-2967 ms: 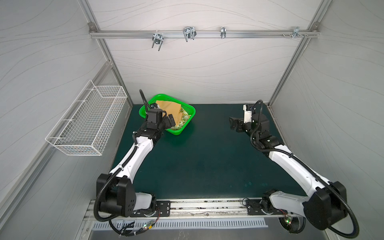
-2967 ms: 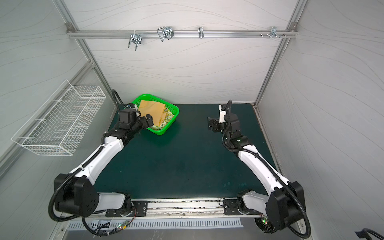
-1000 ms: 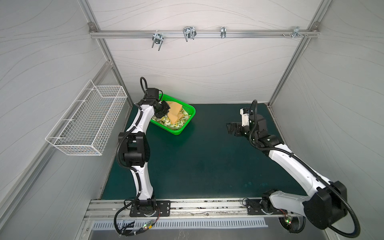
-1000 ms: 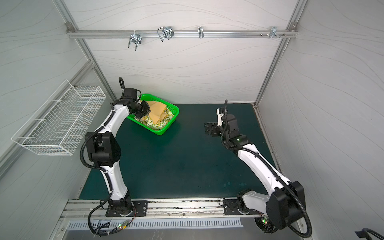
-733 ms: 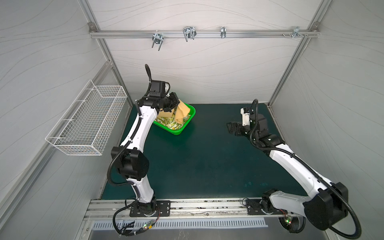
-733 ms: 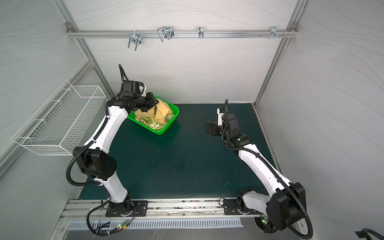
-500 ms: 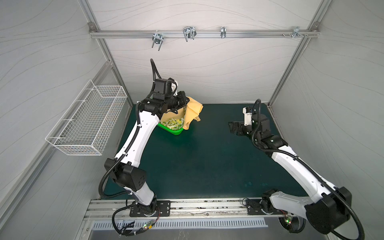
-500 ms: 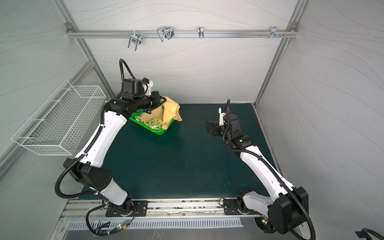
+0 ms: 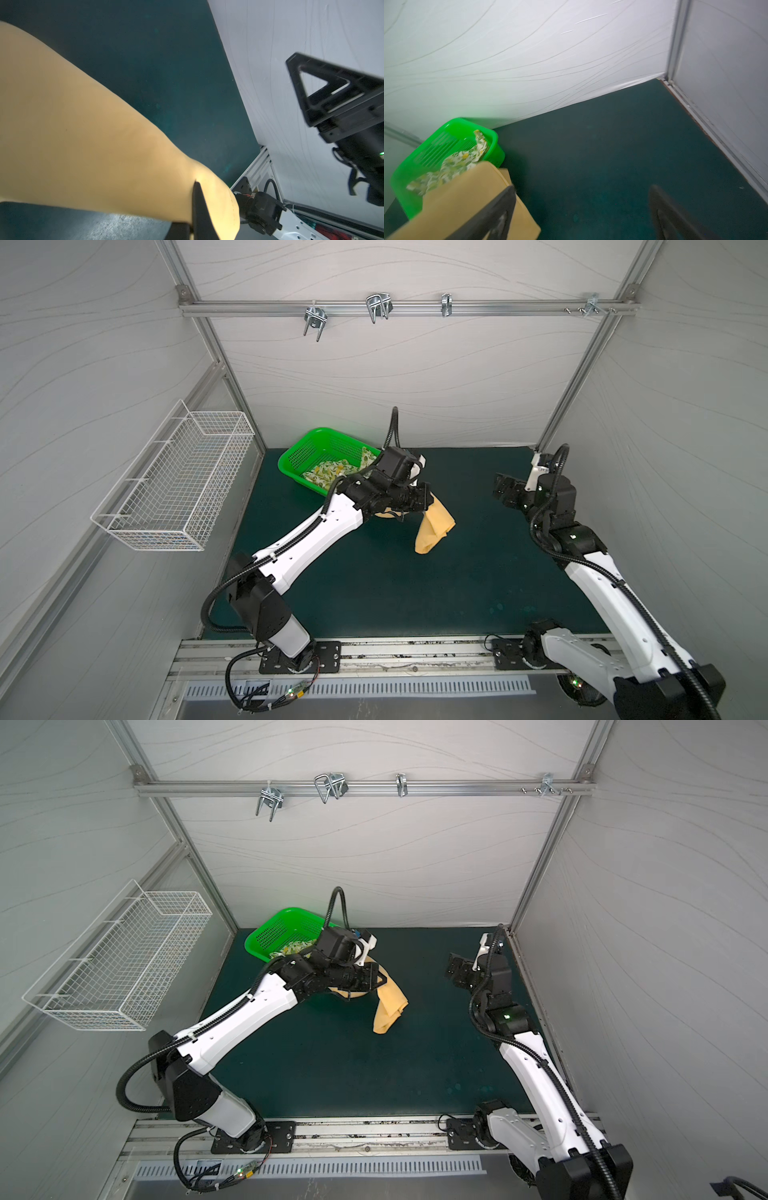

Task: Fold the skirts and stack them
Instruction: 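Grasp the tan skirt with the left gripper and pull it onto the table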

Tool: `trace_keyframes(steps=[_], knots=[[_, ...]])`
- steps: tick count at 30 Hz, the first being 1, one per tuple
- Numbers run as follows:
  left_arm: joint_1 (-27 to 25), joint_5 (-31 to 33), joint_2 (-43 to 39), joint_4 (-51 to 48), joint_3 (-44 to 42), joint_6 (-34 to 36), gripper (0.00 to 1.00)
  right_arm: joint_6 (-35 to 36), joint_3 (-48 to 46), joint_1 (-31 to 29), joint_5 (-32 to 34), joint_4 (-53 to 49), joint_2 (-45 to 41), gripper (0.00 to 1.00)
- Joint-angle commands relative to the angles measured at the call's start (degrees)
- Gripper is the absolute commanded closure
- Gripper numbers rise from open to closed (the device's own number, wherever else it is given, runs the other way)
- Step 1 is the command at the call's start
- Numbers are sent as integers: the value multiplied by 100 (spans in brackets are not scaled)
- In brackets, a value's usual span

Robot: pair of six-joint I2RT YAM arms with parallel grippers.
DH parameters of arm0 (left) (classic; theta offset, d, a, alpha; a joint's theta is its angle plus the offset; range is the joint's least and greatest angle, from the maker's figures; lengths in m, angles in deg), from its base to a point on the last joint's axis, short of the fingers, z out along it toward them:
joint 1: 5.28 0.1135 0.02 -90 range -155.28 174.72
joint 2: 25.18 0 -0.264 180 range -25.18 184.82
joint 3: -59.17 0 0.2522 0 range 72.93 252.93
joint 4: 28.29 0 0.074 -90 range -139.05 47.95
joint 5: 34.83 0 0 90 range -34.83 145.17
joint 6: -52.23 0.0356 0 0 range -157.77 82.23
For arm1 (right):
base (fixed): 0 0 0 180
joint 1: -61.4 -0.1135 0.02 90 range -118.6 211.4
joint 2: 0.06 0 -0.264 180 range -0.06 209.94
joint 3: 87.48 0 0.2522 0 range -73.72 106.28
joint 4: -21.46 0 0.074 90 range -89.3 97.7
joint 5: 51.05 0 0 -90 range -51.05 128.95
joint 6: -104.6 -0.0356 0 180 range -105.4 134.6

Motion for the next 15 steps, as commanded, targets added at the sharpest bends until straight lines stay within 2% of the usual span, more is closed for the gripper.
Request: trace_keyframes(steps=[1,6,10,13,15], knots=[[-266,92,595,850,-11,-59,100,-288,48,216,76,-300,-31,1],[-641,-278,1769,1108,556,-257,98,-253,126,244,149,-478,49,1],[-924,-413,2368,631,1195,-191,72,-145,156,261,155,-558,56,1],[-896,-162,1949,917,690,-308,52,-18,179,257,64,-676,41,1],[-748,78,1397,1116,97,-411,25,15,184,251,-127,-761,40,1]])
